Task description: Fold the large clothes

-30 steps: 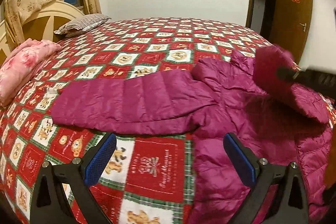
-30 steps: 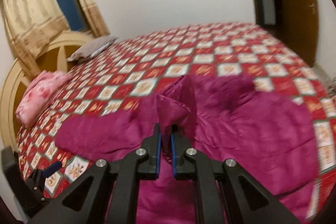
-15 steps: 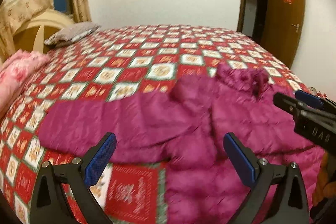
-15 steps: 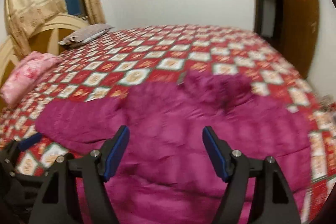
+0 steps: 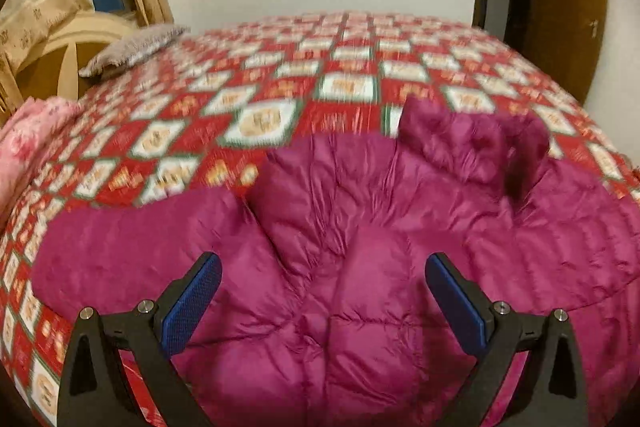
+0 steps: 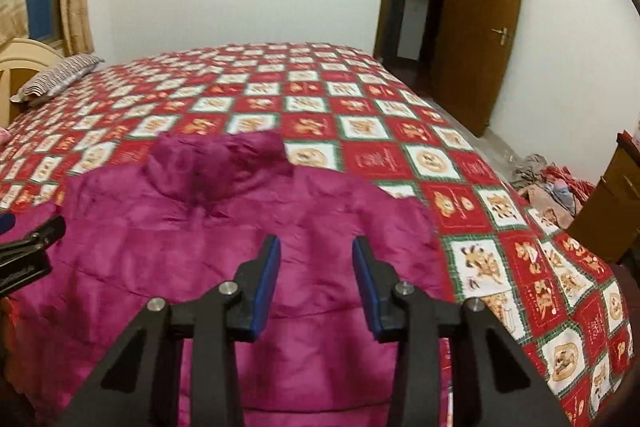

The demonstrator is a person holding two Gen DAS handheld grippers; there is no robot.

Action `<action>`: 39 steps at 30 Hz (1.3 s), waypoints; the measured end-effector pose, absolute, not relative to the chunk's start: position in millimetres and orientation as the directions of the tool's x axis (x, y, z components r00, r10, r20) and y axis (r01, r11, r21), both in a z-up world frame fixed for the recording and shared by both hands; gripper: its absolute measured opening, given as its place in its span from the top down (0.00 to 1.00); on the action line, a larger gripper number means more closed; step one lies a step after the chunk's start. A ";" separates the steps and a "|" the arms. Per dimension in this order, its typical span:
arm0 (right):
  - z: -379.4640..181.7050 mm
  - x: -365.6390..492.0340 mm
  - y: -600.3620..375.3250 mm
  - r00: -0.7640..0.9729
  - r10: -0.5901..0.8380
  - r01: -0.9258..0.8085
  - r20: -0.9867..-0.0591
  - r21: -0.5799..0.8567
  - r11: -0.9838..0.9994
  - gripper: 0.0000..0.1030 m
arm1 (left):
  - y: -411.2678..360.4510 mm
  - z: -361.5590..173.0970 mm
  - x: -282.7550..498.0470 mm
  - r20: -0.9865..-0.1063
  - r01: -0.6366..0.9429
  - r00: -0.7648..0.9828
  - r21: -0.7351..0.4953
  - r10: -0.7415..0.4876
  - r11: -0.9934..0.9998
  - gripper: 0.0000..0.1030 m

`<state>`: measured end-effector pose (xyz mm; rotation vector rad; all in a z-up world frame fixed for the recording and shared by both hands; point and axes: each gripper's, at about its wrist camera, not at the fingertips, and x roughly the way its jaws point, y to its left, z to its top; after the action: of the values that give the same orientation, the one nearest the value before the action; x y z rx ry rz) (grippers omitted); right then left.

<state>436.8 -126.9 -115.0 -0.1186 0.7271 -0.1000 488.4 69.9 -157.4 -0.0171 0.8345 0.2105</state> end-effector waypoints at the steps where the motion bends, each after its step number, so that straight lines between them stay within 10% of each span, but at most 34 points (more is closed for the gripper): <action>1: -117.0 436.3 -130.7 0.740 -0.136 0.055 -0.659 -0.142 0.988 0.60 | 69.0 -168.4 490.2 -0.751 -0.197 0.633 0.080 0.189 0.977 0.01; 39: -142.2 423.4 -141.7 0.710 -0.138 0.064 -0.691 -0.131 0.989 0.60 | 57.4 -199.1 490.2 -0.737 -0.193 0.632 0.150 0.240 0.970 0.01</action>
<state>423.4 -141.7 -142.2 -0.0995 0.7739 -0.1122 490.2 57.4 -199.1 0.0589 0.8515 0.2477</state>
